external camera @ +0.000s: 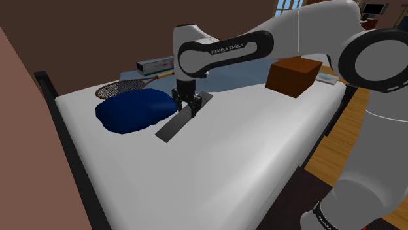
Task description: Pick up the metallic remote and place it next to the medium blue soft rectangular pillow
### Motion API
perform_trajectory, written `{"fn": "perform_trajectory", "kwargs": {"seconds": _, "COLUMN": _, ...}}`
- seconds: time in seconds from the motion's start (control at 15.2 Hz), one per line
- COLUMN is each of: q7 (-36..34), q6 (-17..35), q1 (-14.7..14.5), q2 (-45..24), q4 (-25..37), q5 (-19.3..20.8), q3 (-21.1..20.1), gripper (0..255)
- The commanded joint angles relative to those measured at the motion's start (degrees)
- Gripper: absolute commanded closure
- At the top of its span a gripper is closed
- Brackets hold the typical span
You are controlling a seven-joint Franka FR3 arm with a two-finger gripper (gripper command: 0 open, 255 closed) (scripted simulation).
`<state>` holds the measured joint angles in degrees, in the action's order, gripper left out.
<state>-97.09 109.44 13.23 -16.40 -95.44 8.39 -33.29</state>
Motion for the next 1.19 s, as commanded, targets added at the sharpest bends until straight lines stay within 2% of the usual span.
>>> {"fn": "perform_trajectory", "kwargs": {"seconds": 0.0, "q7": -0.2, "q6": 1.32, "q1": -0.07, "q2": -0.46, "q4": -0.88, "q5": 0.31, "q3": 0.1, "gripper": 255}}
{"fn": "perform_trajectory", "kwargs": {"seconds": 1.12, "q7": -2.18, "q6": 12.66, "q1": -0.82, "q2": -5.06, "q4": -8.35, "q5": 3.56, "q3": 1.5, "gripper": 255}}
